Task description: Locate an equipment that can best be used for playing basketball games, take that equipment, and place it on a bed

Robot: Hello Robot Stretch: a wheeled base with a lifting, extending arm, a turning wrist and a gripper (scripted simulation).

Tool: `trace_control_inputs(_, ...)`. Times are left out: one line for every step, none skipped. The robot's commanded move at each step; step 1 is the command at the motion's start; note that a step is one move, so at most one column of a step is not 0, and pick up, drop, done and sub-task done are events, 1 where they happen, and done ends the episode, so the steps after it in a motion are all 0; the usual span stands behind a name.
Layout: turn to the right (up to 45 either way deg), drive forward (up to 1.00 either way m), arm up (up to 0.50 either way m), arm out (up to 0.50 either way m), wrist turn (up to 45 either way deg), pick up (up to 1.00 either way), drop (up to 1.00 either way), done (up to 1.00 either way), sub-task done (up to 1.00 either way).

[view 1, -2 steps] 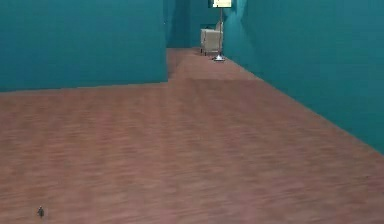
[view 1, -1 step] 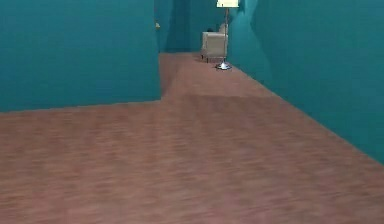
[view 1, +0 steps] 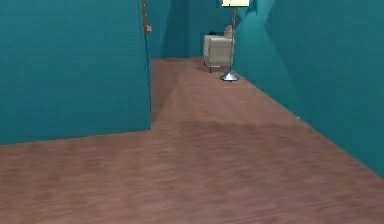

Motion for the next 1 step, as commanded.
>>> trace_control_inputs(0.0,1.00,0.00,0.00,0.0,0.00,0.00,0.00,0.00)
